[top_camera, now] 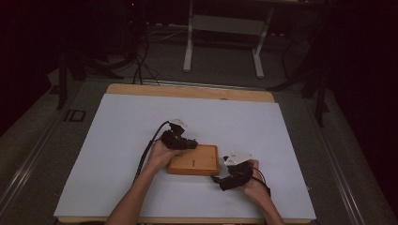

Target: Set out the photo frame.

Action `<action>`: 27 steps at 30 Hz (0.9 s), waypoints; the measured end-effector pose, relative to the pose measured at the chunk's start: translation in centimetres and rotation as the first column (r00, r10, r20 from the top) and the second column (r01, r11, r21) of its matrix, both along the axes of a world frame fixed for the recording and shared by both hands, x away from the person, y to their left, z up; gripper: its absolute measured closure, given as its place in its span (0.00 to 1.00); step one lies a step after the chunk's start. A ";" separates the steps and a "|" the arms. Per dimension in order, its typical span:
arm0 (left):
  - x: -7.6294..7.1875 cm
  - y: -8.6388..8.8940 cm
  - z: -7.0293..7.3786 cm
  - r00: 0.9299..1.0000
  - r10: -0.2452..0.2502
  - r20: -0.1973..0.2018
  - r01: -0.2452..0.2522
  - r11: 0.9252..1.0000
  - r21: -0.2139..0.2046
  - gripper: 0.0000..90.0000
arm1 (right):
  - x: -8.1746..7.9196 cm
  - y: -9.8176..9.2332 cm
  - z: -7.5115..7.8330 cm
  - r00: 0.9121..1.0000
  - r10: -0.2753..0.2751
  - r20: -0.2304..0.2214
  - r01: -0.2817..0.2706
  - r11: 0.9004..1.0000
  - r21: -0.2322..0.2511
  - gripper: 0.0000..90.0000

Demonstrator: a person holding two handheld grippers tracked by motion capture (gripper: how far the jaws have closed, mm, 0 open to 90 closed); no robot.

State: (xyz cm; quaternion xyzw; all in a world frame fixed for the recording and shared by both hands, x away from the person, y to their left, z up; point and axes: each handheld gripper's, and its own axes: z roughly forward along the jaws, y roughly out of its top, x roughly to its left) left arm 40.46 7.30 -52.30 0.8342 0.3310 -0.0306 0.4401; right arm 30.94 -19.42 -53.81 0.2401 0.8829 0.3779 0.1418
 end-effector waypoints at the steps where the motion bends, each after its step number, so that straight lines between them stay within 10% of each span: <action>1: 0.0 0.0 0.0 1.000 -0.001 -0.001 0.001 1.000 -0.001 0.94 | 0.0 0.1 -0.1 1.000 -0.009 0.010 0.009 1.000 -0.017 0.11; 27: 0.1 0.0 -0.1 1.000 -0.026 -0.001 0.026 1.000 -0.008 0.95 | -0.3 2.1 0.1 0.984 0.034 0.173 -0.023 0.997 -0.070 0.15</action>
